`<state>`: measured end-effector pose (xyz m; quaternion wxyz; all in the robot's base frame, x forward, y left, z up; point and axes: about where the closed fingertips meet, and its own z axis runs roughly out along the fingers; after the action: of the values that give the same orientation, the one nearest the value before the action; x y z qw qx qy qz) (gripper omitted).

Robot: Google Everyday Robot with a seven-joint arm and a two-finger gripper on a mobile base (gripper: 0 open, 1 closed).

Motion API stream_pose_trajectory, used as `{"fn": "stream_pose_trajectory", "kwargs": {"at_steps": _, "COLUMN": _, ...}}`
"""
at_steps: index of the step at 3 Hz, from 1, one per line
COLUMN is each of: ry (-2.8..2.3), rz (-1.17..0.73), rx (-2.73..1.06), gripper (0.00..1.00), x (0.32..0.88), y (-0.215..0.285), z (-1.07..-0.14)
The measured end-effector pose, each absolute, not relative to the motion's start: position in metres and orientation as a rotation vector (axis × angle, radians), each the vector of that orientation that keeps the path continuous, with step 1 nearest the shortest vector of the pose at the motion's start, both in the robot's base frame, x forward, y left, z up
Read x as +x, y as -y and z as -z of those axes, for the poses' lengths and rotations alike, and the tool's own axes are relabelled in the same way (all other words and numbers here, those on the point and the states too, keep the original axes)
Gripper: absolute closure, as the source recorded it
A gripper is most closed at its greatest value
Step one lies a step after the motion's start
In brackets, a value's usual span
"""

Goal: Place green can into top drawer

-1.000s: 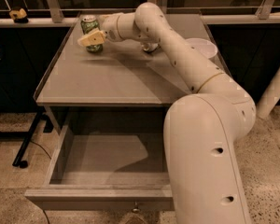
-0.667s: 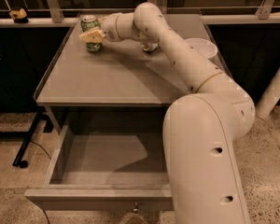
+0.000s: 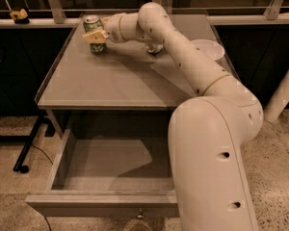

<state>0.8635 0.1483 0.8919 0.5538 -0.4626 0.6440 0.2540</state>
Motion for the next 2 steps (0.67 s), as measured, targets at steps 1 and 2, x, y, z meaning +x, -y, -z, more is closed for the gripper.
{"fn": "stream_pose_trajectory", "kwargs": {"at_steps": 1, "ry": -1.522, "rz": -0.600, "rx": -1.093, "gripper": 1.00, "x": 0.8635, "y": -0.1483, "z": -0.8919}}
{"fn": "stream_pose_trajectory", "kwargs": {"at_steps": 2, "ry": -1.520, "rz": -0.592, "rx": -1.119, "gripper": 1.00, "x": 0.8594, "y": -0.1484, "z": -0.8936}}
